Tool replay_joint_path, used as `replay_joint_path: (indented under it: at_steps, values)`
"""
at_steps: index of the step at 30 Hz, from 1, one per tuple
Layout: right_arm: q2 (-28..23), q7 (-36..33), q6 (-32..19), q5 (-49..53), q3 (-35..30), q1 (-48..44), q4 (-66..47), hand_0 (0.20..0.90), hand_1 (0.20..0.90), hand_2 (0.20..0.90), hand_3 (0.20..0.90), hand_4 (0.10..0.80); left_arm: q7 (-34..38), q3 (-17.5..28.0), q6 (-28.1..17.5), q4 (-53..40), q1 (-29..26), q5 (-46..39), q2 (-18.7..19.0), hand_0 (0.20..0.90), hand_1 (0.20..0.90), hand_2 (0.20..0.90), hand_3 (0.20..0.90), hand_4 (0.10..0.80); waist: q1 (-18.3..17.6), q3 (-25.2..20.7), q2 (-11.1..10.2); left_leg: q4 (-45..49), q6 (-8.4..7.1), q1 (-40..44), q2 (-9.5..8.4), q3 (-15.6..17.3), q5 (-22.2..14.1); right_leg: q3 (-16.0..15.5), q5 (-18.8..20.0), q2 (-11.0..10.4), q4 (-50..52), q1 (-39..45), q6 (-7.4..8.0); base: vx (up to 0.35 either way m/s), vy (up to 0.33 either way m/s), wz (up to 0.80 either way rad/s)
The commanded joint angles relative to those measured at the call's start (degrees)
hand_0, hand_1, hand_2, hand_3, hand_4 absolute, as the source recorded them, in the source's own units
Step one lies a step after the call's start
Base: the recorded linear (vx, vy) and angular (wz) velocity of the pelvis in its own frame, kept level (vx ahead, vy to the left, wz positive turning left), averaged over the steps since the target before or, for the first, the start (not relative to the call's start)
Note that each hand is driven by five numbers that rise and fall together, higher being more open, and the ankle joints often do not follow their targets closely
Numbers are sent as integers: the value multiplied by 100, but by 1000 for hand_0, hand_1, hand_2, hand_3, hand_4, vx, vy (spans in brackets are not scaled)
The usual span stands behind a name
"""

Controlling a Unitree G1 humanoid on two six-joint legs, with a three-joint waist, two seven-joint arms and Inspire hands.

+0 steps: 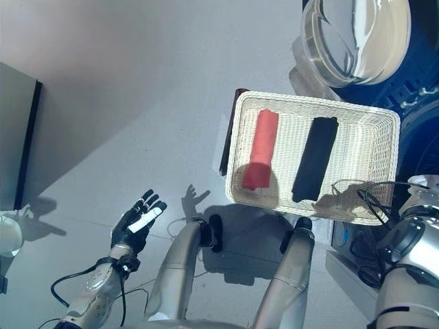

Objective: Pick up the clothes and place them into the washing machine

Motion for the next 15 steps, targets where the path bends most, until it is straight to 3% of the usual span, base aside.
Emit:
replay_joint_path:
  at_steps: [1, 10, 15]
  values:
    - [-957, 207, -744, -542, 724, 136, -218, 200, 200, 200, 200, 300, -2, 252, -419, -245, 15, -27, 161, 900, 900, 900, 900, 800, -74, -271, 76, -893, -846, 238, 340, -597, 575, 23, -147, -114, -179, 340, -283, 79, -18, -2]
    - [-1188, 238, -651, -933, 1126, -174, -243, 200, 200, 200, 200, 300, -78, 241, -513, -240, 0, 46, 174, 900, 900, 900, 900, 800, -45, -213, 99, -1139, -866, 367, 334, -554, 795, 10, 22, -84, -354, 434, -291, -18, -3, 0]
    - [-1381, -43, -672, -995, 950, -36, -36, 200, 200, 200, 200, 300, -119, 179, -472, -214, 4, 84, 168, 900, 900, 900, 900, 800, -57, -244, 164, -1173, -889, 385, 314, -594, 826, -19, -16, -98, -355, 486, -285, 18, -4, 1]
